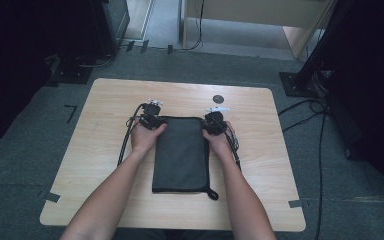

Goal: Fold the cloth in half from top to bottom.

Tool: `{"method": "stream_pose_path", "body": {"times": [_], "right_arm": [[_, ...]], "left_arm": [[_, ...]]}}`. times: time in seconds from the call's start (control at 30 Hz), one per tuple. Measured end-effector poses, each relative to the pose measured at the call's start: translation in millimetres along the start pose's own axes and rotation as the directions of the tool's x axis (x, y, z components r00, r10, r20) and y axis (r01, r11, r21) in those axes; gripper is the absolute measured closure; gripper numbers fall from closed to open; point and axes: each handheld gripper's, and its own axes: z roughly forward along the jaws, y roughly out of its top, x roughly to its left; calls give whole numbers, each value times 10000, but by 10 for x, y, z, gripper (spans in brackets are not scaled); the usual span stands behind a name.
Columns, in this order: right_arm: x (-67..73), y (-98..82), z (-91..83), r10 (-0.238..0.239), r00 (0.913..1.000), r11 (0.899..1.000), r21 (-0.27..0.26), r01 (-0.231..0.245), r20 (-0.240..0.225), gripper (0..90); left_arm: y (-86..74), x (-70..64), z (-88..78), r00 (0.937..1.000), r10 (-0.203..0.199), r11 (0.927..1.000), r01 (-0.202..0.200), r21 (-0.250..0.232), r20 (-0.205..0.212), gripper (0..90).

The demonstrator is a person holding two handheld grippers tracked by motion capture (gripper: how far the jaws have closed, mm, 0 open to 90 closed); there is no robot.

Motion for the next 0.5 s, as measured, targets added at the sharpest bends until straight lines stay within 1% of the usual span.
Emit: {"method": "stream_pose_path", "body": {"times": [0.03,0.07,0.1,0.13,0.17,0.2,0.23,0.3,0.33,0.37,0.4,0.47,0.5], "right_arm": [[0,0,0,0,10000,10000,0,0,0,861],[8,-1,-5,-31,10000,10000,-47,31,45,862],[13,-5,-9,-87,9999,9998,-171,89,77,864],[19,-6,-22,-26,10000,9998,-220,28,94,865],[18,-1,-56,171,9999,9990,-417,-170,15,866],[22,8,-92,198,9998,9981,-580,-199,-21,866],[22,8,-92,198,9998,9981,-580,-199,-21,866],[6,31,-219,-14,9998,9954,-955,-4,-190,865],[6,31,-219,-14,9998,9954,-955,-4,-190,865],[-9,31,-279,-37,9996,9930,-1179,3,-283,865],[-22,28,-347,-10,9991,9905,-1371,-48,-421,865],[-38,4,-489,3,9980,9847,-1737,-113,-630,865],[-29,-19,-563,-12,9972,9818,-1893,-131,-749,865]], "left_arm": [[1,16,-10,9999,24,10000,-24,18,164,768],[5,27,-15,9996,-64,10000,63,29,278,818],[14,40,-25,9992,-84,9999,80,93,383,846],[21,41,-37,9991,-67,10000,64,70,407,858],[26,46,-53,9991,20,10000,-21,36,428,869],[38,52,-87,9987,79,10000,-76,-63,502,870],[47,60,-124,9982,106,9998,-95,-188,595,870],[64,65,-229,9959,212,9982,-162,-572,882,870],[65,63,-300,9941,383,9960,-297,-845,1010,870],[57,51,-371,9924,501,9927,-371,-1150,1124,871],[40,36,-443,9897,719,9878,-534,-1466,1241,870],[-20,-11,-572,9860,1157,9770,-912,-1929,1200,868],[-65,-35,-633,9836,1303,9719,-1018,-2124,1245,868]]}}
